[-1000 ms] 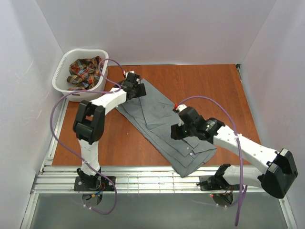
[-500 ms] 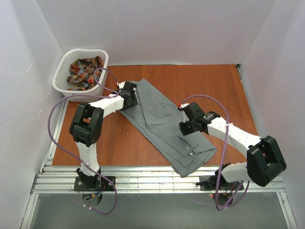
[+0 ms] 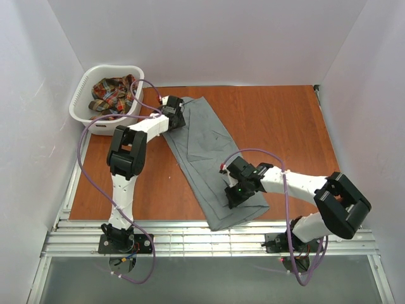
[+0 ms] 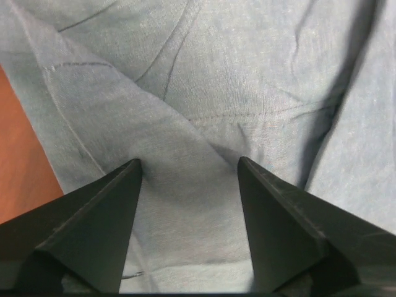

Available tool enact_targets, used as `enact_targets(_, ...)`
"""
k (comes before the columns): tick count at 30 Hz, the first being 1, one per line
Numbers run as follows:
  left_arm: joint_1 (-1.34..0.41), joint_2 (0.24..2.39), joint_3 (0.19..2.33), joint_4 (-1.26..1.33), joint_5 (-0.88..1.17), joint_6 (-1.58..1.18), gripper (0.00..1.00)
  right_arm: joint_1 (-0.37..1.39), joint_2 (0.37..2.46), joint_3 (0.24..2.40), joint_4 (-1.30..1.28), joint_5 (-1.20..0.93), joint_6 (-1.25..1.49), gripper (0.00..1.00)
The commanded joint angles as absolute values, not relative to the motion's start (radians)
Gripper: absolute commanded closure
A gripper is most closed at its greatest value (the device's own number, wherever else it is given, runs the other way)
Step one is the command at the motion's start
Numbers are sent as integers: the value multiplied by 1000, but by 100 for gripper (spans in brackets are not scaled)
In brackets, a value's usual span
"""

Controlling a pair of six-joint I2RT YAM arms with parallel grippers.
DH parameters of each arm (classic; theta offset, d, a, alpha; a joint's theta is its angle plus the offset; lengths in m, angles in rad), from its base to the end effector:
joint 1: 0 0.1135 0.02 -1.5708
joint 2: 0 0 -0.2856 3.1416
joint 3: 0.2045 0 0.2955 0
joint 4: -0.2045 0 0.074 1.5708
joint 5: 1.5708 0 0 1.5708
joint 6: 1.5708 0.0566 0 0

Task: Fold and stack the long sleeve shirts
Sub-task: Fold the shirt

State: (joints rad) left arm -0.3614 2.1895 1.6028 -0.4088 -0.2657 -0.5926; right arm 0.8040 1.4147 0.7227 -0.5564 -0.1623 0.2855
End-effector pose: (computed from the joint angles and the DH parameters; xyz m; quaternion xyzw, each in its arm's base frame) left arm 0.5008 -0.1734 0.1280 -0.1470 0.9398 -0.0163 0.3081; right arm 0.1862 0.2064 0.1340 -0.2648 0.9476 0.1513 0.0954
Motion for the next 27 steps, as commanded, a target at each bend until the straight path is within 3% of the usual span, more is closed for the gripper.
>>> enact_targets(1,-356,2310,1676,-453,-161,-532,39,908,1451,724,-482,-342,418,80)
enact_targets(6,-359,2362,1785,-407,-91,-453,28,1021,1541,862,-410,-365,443,77)
enact_targets(10,-360,2353,1839,-385,-54,-419,18,1016,1582,955,-414,-286,420,76)
enact_targets(16,-361,2077,1659,-261,-83,-443,9,925,1508,1087,-437,-226,359,69)
enact_targets(22,-362,1872,1457,-256,-181,-506,14,658,1514,1169,-439,-264,255,66)
enact_targets(27,-361,1904,1411,-268,-150,-500,29,543,1610,1229,-420,-238,189,69)
